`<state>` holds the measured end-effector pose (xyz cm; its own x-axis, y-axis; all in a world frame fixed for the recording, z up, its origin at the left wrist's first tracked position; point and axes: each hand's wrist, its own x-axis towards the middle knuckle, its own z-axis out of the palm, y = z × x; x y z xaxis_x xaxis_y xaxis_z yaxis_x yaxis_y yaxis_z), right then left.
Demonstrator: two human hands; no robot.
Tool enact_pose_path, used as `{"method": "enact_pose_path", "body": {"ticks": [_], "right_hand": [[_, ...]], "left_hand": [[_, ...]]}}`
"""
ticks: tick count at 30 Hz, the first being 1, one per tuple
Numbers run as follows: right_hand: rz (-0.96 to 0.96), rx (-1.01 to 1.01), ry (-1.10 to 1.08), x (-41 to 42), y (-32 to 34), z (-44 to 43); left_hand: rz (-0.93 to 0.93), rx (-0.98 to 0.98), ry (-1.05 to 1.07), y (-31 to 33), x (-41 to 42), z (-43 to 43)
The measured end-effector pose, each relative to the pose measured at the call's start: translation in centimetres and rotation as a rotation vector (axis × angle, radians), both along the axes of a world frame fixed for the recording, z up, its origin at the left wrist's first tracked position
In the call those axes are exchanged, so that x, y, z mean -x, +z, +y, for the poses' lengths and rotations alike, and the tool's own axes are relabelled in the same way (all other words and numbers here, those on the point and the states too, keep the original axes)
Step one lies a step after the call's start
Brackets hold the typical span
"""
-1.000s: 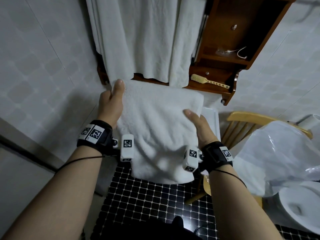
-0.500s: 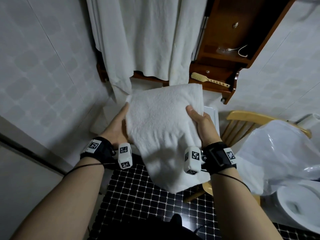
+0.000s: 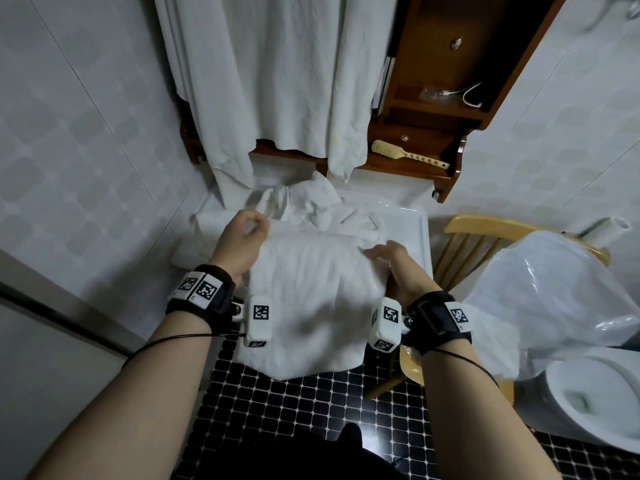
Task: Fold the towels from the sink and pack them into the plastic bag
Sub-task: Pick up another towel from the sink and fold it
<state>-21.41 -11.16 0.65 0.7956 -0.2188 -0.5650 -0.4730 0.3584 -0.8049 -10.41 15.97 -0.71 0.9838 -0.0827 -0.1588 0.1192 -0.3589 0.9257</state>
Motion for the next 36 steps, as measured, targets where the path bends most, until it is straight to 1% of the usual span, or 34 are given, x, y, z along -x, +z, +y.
{"method": "enact_pose_path", "body": {"ticks": [1, 3, 5, 7, 9, 12, 15, 17, 19, 21, 24, 26, 28, 29, 32, 36], "right_hand": [[-0.031, 0.028, 0.076, 0.2, -0.1, 0.0], [-0.059, 0.106, 0.249, 0.6, -0.3, 0.2], [-0.091, 0.185, 0.339, 0.9, -1.0, 0.4], [-0.129, 0.179, 0.300, 0.8, -1.4, 0.8], [-0.158, 0.130, 0.181, 0.7, -1.2, 1.4], [-0.174, 0.093, 0.071, 0.3, -0.3, 1.3], [-0.189, 0.045, 0.087, 0.1, 0.5, 0.4], [-0.202, 0.016, 0.097, 0.1, 1.0, 0.1], [-0.182, -0.031, 0.074, 0.0, 0.8, -0.1], [-0.098, -0.097, 0.065, 0.1, 0.4, 0.0], [0.052, -0.135, 0.081, 0.7, 0.8, 0.2], [0.017, -0.154, 0.101, 0.9, 1.1, -0.5], [-0.083, -0.150, 0.129, 1.2, 1.9, -0.7], [-0.125, -0.117, 0.141, 1.2, 1.9, -0.8], [-0.213, 0.102, 0.153, 1.0, 0.6, -0.7], [-0.226, 0.402, 0.291, 0.6, -0.3, -0.7]], "left_hand": [[-0.017, -0.036, 0.036, -0.1, -0.1, 0.0], [0.011, -0.094, 0.075, -0.1, 0.0, 0.4], [0.077, -0.076, 0.059, 0.3, -0.3, 1.0], [0.114, -0.005, -0.038, 1.2, 0.0, 1.8], [0.071, 0.008, -0.189, 1.9, 0.5, 2.8], [-0.108, -0.154, -0.355, 2.9, 1.5, 2.8], [-0.196, -0.328, -0.447, 3.1, 1.7, 2.1], [-0.249, -0.398, -0.447, 2.9, 1.4, 1.9], [-0.276, -0.404, -0.401, 3.3, 1.3, 1.7], [-0.300, -0.411, -0.359, 3.9, 1.3, 1.4], [-0.327, -0.430, -0.296, 3.8, 1.2, 1.7], [-0.278, -0.345, -0.257, 3.6, 1.4, 2.1], [-0.216, -0.180, -0.208, 3.8, 1.9, 2.0], [-0.185, -0.096, -0.184, 3.9, 2.0, 1.7], [-0.075, 0.107, -0.092, 4.2, 2.3, 1.1], [-0.008, 0.120, -0.047, 4.7, 2.3, 0.8]]}}
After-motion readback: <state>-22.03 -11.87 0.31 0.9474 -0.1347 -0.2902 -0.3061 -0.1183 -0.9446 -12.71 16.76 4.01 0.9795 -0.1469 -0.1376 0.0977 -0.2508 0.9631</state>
